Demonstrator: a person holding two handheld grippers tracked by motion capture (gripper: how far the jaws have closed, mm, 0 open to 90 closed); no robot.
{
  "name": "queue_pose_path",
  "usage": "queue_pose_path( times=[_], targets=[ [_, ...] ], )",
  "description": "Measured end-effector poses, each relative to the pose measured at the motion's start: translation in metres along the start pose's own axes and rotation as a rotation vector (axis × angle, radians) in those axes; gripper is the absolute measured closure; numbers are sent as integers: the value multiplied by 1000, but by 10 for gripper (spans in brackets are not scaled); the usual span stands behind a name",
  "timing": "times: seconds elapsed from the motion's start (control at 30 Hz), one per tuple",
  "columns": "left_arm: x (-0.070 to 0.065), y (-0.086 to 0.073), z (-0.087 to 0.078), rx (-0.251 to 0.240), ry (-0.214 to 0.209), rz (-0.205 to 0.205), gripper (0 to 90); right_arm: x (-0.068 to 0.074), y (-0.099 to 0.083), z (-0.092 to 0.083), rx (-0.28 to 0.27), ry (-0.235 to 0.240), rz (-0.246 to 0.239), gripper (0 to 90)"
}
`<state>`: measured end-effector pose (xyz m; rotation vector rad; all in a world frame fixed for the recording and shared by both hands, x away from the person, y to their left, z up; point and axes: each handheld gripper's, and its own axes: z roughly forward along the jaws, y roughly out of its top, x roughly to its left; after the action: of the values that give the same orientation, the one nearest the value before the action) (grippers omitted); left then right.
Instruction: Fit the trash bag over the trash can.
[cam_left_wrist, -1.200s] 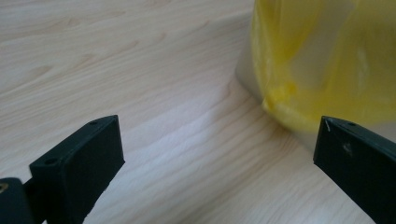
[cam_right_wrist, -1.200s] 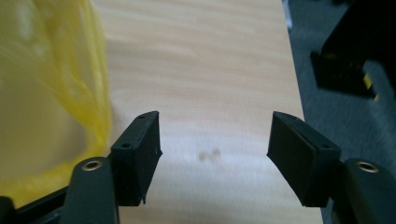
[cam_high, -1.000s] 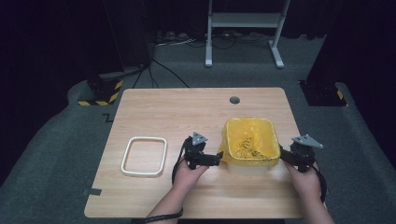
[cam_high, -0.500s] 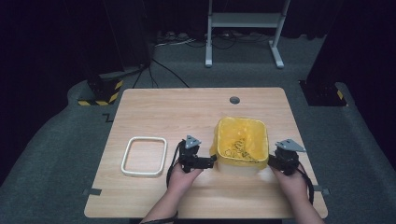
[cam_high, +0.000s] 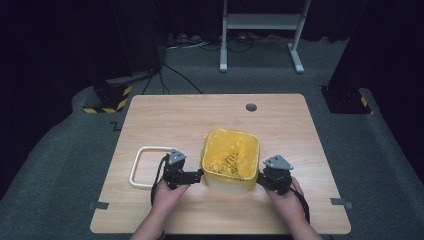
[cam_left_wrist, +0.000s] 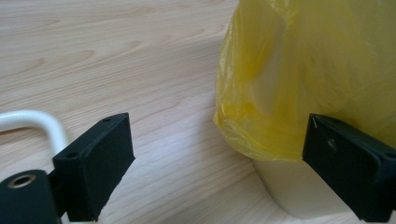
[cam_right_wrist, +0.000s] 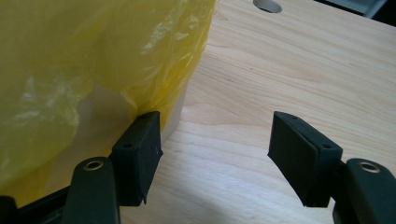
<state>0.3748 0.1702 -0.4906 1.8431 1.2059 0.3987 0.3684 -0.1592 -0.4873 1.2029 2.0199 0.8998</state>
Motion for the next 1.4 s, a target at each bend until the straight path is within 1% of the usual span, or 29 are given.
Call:
queue_pose_path(
  times=[0.07, 0.13, 0.2, 0.27, 0.3, 0.33, 0.4, 0.5, 0.57, 0.63, 0.67, 0.73, 0.77, 0.83, 0.87, 0.9, 0.97, 1.0, 1.03, 1.07, 1.1, 1.13, 1.17, 1.2, 1.23, 1.27, 1.3, 1.37, 1.4],
  targets=[
    [6, 1, 0, -3, 5, -8, 120, 10, 2, 0, 3, -18, 14, 365],
    [10, 2, 0, 2, 9, -8, 147, 17, 2, 1, 2, -29, 24, 383],
    [16, 4, 2, 9, 5, -10, 149, 23, 2, 1, 1, -35, 37, 396],
    [20, 4, 2, 14, -3, -13, 149, 26, 1, 1, 6, -33, 32, 388],
    [21, 5, 2, 15, -4, -8, 149, 28, 1, 1, 4, -29, 23, 383],
    [22, 5, 3, 21, 5, 9, 144, 28, 0, 1, 9, -28, 16, 372],
    [22, 6, 3, 29, 21, 21, 138, 27, -1, 0, 13, -23, 15, 333],
    [25, 6, -1, 31, 30, 15, 129, 18, -3, -2, 18, -31, 21, 306],
    [27, 4, -6, 37, 42, 26, 125, 11, -6, -5, 19, -44, 20, 294],
    [28, 3, -12, 45, 57, 44, 122, -1, -10, -9, 23, -57, 23, 288],
    [29, 3, -14, 48, 64, 48, 119, -9, -13, -12, 28, -61, 23, 276],
    [32, 2, -22, 46, 64, 44, 111, -22, -18, -15, 28, -77, 25, 274],
    [35, 1, -26, 46, 65, 45, 113, -29, -21, -16, 34, -80, 41, 269],
    [41, -2, -32, 47, 84, 41, 113, -41, -28, -14, 47, -93, 63, 265],
    [45, -5, -36, 48, 99, 41, 118, -44, -30, -13, 51, -97, 65, 265],
    [49, -7, -40, 50, 106, 43, 128, -47, -33, -10, 60, -97, 71, 264],
    [55, -11, -44, 49, 119, 34, 139, -50, -36, -3, 76, -92, 68, 263],
    [57, -13, -46, 51, 133, 37, 152, -51, -37, -2, 84, -87, 71, 263],
    [59, -15, -48, 55, 135, 52, 151, -51, -38, 1, 93, -81, 69, 264],
    [60, -15, -51, 60, 132, 70, 150, -50, -39, 3, 103, -77, 73, 270],
    [60, -15, -52, 60, 126, 71, 150, -49, -40, 4, 110, -71, 83, 276],
    [61, -15, -53, 53, 112, 69, 150, -49, -40, 5, 113, -68, 85, 277],
    [61, -14, -53, 49, 109, 60, 155, -46, -39, 5, 114, -65, 87, 280],
    [59, -11, -50, 41, 95, 42, 164, -43, -38, 5, 113, -61, 86, 280],
    [57, -9, -47, 37, 82, 37, 180, -37, -35, 3, 103, -48, 86, 284],
    [52, -5, -42, 36, 69, 46, 185, -32, -33, 1, 92, -38, 80, 287],
    [47, 0, -35, 46, 71, 73, 193, -25, -30, -3, 74, -22, 68, 288],
    [38, 11, -22, 56, 82, 97, 218, -8, -24, -11, 48, 14, 37, 289],
    [35, 18, -14, 60, 79, 103, 235, 1, -22, -15, 32, 21, 13, 294]
  ],
)
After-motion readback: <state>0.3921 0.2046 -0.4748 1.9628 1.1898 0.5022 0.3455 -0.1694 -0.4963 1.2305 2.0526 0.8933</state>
